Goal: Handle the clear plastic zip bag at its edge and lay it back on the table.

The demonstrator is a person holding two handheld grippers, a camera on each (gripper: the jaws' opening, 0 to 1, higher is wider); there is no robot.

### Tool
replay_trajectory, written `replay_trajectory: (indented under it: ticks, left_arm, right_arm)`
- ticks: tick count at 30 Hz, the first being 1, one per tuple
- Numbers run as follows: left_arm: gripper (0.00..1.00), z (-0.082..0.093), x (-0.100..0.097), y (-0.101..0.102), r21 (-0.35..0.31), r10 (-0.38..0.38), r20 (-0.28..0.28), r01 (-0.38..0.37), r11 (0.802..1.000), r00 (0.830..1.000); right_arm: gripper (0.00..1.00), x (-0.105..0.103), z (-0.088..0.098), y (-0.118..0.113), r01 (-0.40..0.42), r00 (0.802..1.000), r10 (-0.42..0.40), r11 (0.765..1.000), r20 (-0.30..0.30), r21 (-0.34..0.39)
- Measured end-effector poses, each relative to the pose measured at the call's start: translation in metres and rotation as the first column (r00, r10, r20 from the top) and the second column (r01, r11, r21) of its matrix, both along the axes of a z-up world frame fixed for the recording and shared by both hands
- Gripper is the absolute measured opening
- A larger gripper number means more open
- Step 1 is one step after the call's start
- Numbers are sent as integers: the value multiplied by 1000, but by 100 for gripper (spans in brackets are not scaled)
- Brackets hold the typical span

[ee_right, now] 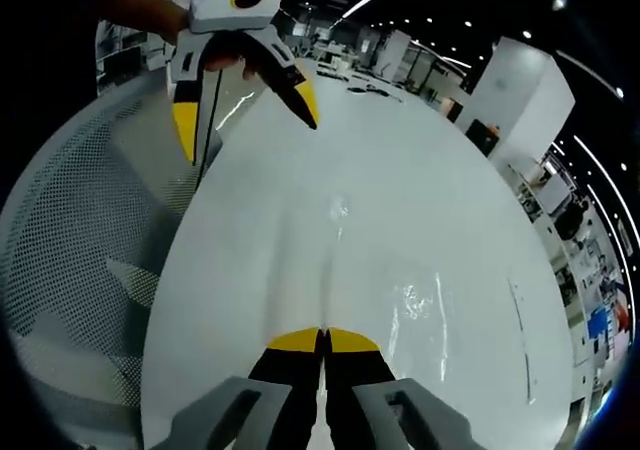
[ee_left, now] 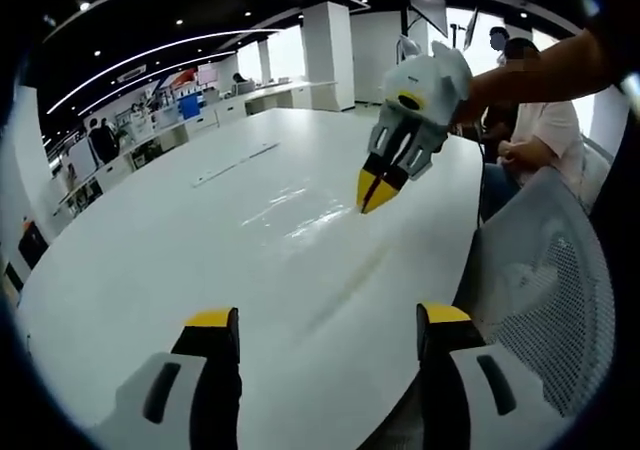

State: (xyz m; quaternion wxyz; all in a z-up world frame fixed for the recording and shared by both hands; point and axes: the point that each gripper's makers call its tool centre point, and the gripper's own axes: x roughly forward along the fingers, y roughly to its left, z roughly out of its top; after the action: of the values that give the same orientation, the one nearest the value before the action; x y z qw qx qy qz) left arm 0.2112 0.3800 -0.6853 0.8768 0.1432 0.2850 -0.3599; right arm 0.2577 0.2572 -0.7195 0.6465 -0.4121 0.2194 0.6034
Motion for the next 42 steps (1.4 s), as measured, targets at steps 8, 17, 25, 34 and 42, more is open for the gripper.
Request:
replay_trajectory:
  ticks: [8, 17, 25, 34, 42]
  left_arm:
    - [67, -7, 0, -2, 48, -40, 2, 40, 998, 999]
    - [61, -14, 2, -6, 97, -90, 5, 89, 991, 996]
    - [57, -15, 0, -12, 149, -145, 19, 141, 979, 989]
    - [51, -12, 8, -14, 215, -198, 52, 183, 960, 979]
    - [27, -11, 9, -16, 332, -320, 105, 270, 904, 942]
  right_arm:
    - [0, -9, 6, 3, -58, 998, 58, 998, 10, -5]
    - [0, -18, 12, 7, -122, 992, 122, 992, 20, -16]
    - [0, -22, 19, 6, -142, 990, 142, 990, 16, -17]
    - [0, -31, 20, 7, -157, 988, 156, 987, -13, -18]
    - [0, -39, 19, 9, -166, 986, 165, 986, -39, -19]
